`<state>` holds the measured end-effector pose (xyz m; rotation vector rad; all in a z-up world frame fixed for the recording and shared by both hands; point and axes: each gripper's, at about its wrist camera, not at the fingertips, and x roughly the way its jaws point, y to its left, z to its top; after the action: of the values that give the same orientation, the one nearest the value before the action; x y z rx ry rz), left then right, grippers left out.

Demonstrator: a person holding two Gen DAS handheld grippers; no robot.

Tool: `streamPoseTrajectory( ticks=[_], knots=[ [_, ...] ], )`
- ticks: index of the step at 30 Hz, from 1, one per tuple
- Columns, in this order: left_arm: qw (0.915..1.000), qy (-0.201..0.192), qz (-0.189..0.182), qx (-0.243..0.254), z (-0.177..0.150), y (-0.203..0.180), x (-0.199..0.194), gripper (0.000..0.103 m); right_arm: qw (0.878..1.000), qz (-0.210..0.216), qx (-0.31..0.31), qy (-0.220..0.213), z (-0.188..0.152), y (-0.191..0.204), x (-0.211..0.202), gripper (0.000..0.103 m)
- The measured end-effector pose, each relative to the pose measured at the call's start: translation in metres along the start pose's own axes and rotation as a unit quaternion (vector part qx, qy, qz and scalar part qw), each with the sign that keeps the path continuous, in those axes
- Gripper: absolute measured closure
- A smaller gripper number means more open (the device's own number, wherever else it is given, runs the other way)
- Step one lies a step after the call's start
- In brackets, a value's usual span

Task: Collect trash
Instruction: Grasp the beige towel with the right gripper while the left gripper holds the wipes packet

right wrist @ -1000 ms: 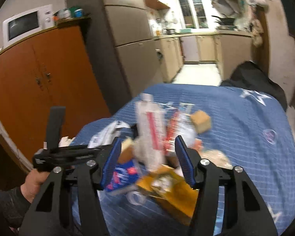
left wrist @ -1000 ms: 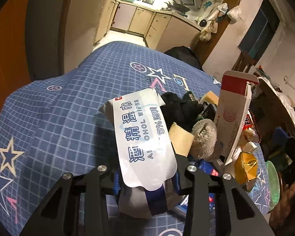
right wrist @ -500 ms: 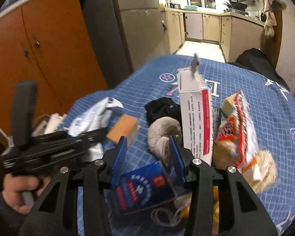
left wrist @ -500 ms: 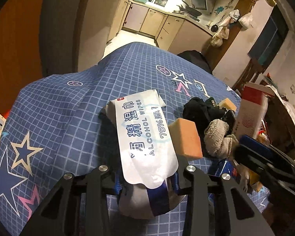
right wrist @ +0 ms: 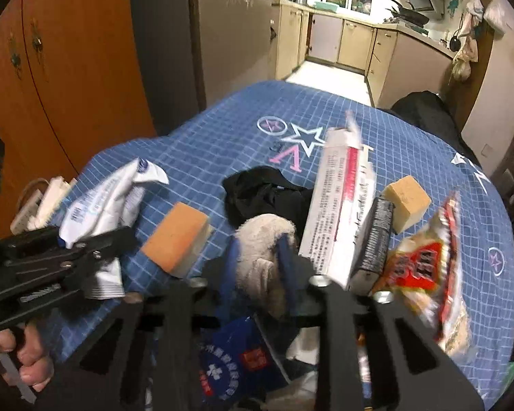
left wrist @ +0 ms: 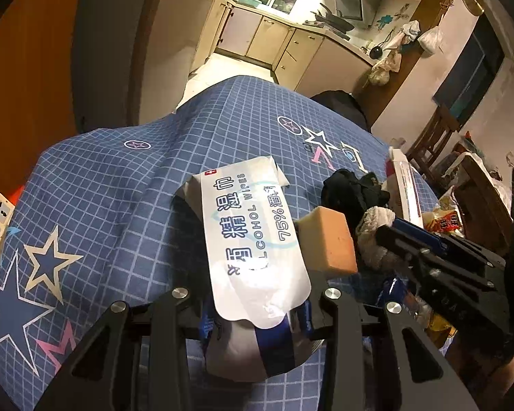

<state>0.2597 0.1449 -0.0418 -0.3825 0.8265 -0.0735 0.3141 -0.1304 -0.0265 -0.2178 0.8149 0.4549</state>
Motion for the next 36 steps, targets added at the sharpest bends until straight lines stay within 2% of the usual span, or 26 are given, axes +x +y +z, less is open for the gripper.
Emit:
streamPoseTrajectory(
  ticks=[9, 16, 20, 25, 36],
  knots=[
    [0.9979, -0.056, -0.005, 0.033, -0.001, -0.025, -0.045, 0.065, 0.992, 0.025, 0.015, -0.120, -0.004, 0.003, -0.088, 0.089],
    [0.9918, -0.095, -0.044, 0.073, -0.003, -0.076, -0.094, 0.065, 0.983, -0.008, 0.023, -0.184, -0.020, -0.013, -0.161, 0.089],
    [0.9859, -0.102, -0.074, 0.110, -0.008, -0.127, -0.109, 0.065, 0.978, -0.039, 0.037, -0.200, -0.031, -0.033, -0.190, 0.089],
    [0.9766, -0.099, -0.111, 0.155, -0.017, -0.196, -0.114, 0.065, 0.972, -0.089, 0.070, -0.207, -0.050, -0.077, -0.223, 0.089],
    [0.9541, -0.076, -0.181, 0.226, -0.048, -0.350, -0.093, 0.065, 0.946, -0.201, 0.138, -0.213, -0.112, -0.169, -0.289, 0.089]
  ],
)
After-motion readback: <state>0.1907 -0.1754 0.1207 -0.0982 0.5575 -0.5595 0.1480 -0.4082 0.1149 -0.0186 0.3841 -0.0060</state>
